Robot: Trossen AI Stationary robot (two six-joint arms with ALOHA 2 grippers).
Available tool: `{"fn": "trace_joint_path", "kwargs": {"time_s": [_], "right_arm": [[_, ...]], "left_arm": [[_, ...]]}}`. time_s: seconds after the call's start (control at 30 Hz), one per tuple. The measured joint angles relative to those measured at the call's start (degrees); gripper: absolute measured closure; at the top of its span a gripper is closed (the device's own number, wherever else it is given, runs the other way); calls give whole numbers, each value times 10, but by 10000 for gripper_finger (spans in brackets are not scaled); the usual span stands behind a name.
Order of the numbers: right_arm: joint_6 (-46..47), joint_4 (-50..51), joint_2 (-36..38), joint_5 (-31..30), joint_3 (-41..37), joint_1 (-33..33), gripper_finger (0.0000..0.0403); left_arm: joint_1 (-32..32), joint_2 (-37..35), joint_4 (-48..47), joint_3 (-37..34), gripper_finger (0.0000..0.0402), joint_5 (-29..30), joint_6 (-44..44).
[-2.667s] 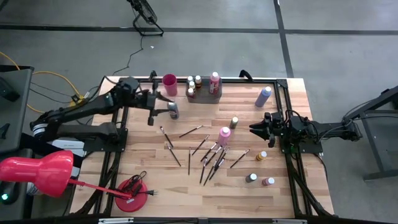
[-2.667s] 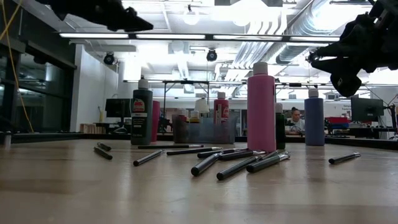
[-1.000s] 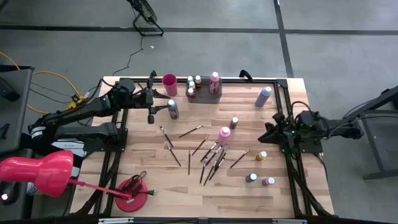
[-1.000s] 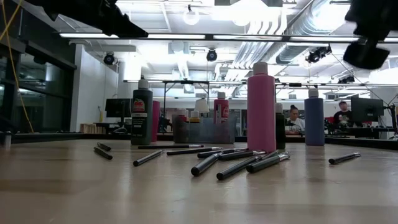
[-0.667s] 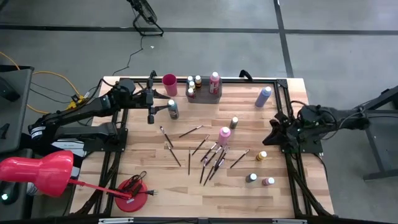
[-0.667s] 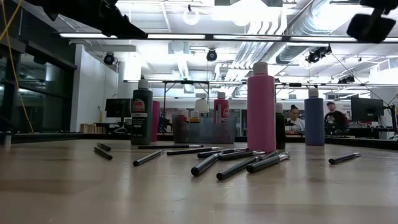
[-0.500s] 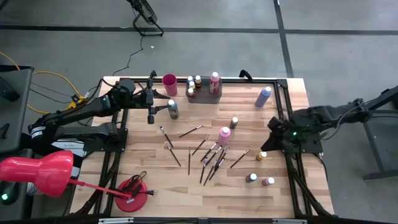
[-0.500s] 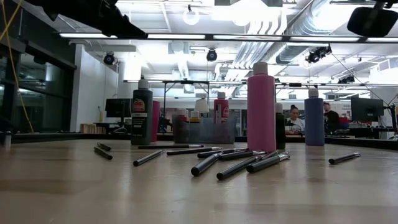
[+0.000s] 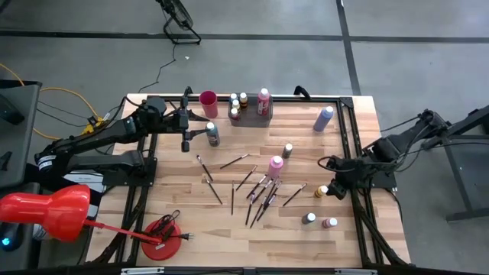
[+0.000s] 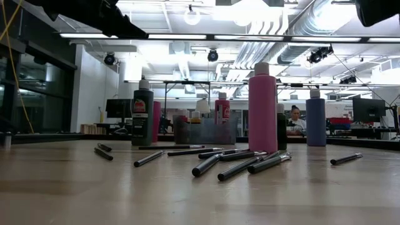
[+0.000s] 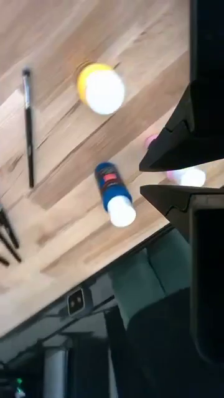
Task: Pick & Place Paint Supplies
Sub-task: Put the small yellow paint bottle into the black bin
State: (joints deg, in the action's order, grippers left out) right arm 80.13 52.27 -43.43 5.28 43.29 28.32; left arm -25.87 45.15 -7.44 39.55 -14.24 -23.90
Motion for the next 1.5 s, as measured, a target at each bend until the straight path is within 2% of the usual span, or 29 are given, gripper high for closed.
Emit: {"fn": "trace_joint_path", "kwargs": {"time_s": [0.3,0.6,0.73,1.0,1.13,1.3,1.5], "right_arm": [[8,17,-31,17,0,-28,365],[45,110,-39,-29,0,-32,361],[44,113,-48,-48,0,-32,334],[35,111,-95,-54,0,-32,218],[23,96,-126,-51,0,-32,179],[17,87,-157,-49,0,-32,171],[6,69,-194,-47,0,-32,188]], "left_arm": [[0,0,0,0,249,0,0],[0,0,0,0,249,0,0],[0,0,0,0,249,-1,0],[0,0,0,0,249,-1,0],[0,0,0,0,249,-1,0],[0,0,0,0,249,-1,0],[0,0,0,0,249,-1,0]]}}
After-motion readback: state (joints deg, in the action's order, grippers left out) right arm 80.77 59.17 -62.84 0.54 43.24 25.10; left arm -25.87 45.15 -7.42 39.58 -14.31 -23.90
